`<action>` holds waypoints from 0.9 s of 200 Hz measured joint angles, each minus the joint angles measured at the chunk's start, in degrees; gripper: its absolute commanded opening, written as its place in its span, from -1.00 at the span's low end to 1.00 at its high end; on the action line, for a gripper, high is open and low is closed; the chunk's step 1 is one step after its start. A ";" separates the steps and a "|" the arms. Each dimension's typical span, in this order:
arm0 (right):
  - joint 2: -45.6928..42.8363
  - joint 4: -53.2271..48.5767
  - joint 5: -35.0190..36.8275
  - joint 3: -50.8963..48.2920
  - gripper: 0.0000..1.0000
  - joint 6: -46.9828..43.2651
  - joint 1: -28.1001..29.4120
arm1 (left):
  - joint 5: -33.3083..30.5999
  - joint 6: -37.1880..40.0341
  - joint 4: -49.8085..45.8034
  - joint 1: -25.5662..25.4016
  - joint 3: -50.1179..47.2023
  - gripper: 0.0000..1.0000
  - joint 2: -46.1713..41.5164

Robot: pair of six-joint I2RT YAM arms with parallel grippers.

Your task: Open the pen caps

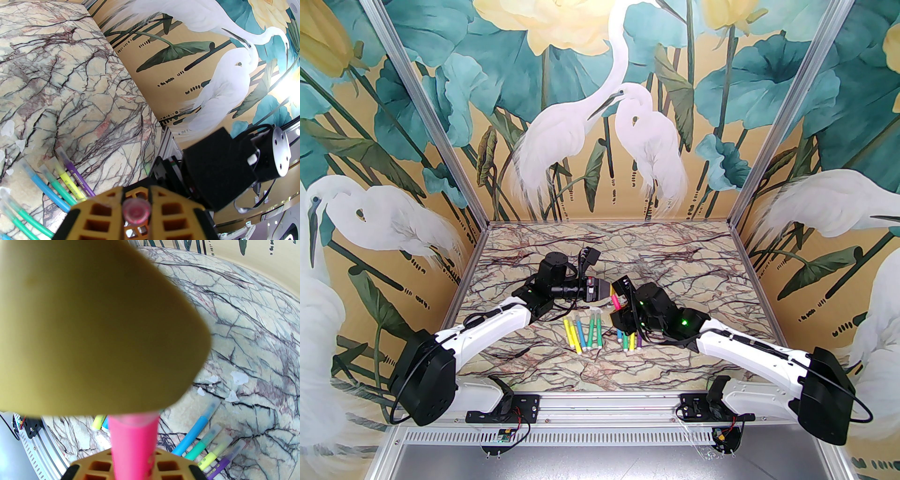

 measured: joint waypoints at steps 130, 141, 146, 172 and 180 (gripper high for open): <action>-2.38 -2.03 -0.24 -2.78 -1.00 -1.60 0.11 | -1.27 -2.93 -0.20 7.69 -1.55 -1.00 -1.57; -2.40 -2.67 -0.28 -2.93 -1.00 -1.84 0.11 | -2.34 -2.93 -0.22 8.79 -1.57 -1.00 -1.57; -2.43 -2.80 -0.31 -2.97 -1.00 -1.90 0.11 | -2.62 -2.95 -0.22 9.03 -1.62 -1.00 -1.57; -2.43 -3.56 -0.28 -3.13 -1.00 -2.12 0.11 | -3.06 -2.73 -0.85 9.07 -1.95 -1.00 -2.47; -2.43 -3.65 -0.26 -3.19 -1.00 -2.14 0.11 | -3.48 -2.34 -1.53 9.07 -1.95 -1.00 -3.04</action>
